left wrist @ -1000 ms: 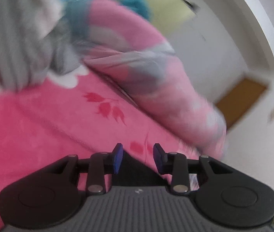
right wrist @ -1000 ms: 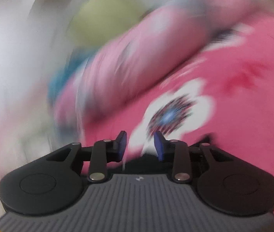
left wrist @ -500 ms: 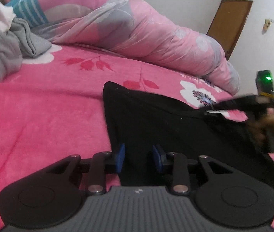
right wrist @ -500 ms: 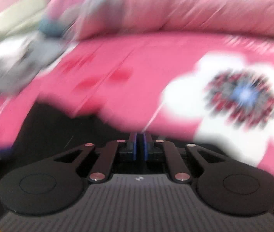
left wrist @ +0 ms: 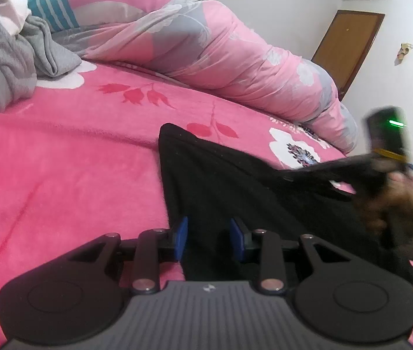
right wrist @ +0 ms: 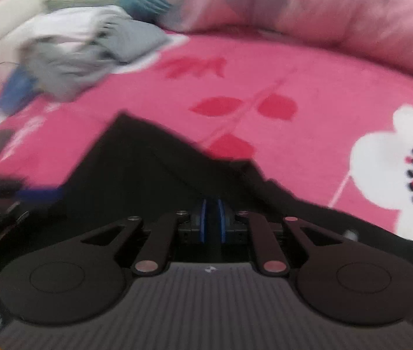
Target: Fold clothes
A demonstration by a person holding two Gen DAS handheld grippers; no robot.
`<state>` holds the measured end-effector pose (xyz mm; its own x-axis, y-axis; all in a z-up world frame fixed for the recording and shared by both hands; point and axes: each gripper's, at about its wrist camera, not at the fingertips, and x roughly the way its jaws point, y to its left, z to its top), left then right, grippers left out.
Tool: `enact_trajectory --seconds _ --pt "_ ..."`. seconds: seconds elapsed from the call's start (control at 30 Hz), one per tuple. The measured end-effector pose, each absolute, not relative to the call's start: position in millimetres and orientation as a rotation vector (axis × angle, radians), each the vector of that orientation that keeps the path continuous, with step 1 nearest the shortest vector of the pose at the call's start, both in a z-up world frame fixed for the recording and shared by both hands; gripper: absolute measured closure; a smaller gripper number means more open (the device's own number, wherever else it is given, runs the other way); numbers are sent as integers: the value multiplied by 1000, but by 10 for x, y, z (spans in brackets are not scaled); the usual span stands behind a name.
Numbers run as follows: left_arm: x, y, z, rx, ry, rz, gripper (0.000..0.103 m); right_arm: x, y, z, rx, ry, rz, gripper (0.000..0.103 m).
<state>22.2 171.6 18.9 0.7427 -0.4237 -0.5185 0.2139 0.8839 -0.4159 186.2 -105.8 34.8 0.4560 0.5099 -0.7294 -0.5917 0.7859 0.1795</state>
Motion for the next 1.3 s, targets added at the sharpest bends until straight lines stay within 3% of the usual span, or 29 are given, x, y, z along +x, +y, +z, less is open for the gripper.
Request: enact_trajectory --seconds 0.2,0.37,0.6,0.8,0.9,1.0,1.1,1.3 --pt "240 1756 168 -375 648 -371 69 2274 -1585 609 200 754 418 92" --pt "255 1789 150 -402 650 -382 67 1515 -2391 1081 163 639 369 92" --pt "271 1807 134 -420 647 -395 63 1144 -2605 645 -11 822 415 92" --pt "275 1813 125 -428 648 -399 63 1835 -3101 467 228 733 195 92" --pt "281 1808 128 -428 649 -401 62 1750 -3410 699 343 644 167 92" --pt "279 1800 136 -425 650 -402 61 1464 -3170 885 132 623 280 88" --pt "269 1821 141 -440 648 -407 60 1261 -2674 924 -121 629 477 74" --pt "248 1951 152 -532 623 -440 50 1261 -1651 772 -531 644 746 74"
